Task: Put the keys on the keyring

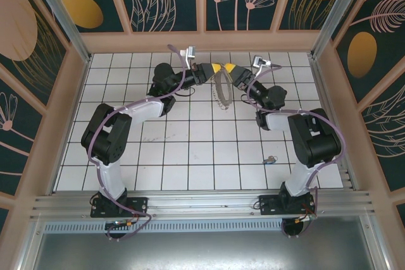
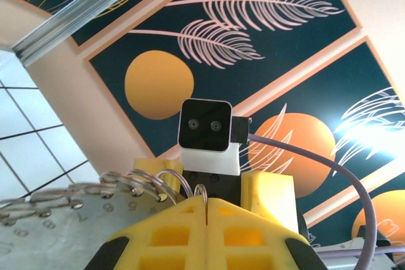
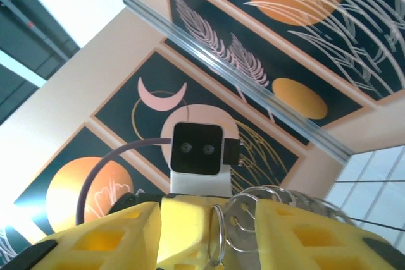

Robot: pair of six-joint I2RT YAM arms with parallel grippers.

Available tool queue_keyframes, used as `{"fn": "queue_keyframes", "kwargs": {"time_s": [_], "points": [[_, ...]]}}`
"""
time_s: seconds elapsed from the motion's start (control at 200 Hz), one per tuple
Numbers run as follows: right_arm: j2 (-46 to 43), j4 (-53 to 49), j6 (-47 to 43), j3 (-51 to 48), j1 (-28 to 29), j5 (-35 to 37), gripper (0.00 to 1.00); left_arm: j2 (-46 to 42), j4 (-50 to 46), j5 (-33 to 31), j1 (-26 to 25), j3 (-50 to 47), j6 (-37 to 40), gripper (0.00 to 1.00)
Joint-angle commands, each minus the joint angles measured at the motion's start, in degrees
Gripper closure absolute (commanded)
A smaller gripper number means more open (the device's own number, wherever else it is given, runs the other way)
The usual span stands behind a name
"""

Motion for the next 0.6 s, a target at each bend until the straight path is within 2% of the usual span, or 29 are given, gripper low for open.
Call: {"fn": "queue_keyframes", "kwargs": {"time_s": [0.0, 0.22, 0.455, 0.596], "points": [[-3.36, 2.72, 0.16, -2.82, -2.02, -0.85, 0.54, -0.8, -5.37, 2.18, -0.27, 3.33, 6.67, 1.0], [-7.19, -7.62, -4.15, -4.15, -4.11, -5.8, 0.54, -0.31, -19.92, 6.94, -0.16, 9.91, 18.42, 1.0], [-7.34, -7.95, -4.22, -3.99, -4.34, -9.36, 0.6, 1.93, -33.94, 12.41, -0.1, 17.99, 28.13, 1.0], [-7.6, -7.5, -4.47, -4.08, -4.35, -10.06, 0.65, 2.85, -38.1, 13.81, -0.07, 19.99, 30.96, 1.0]]}}
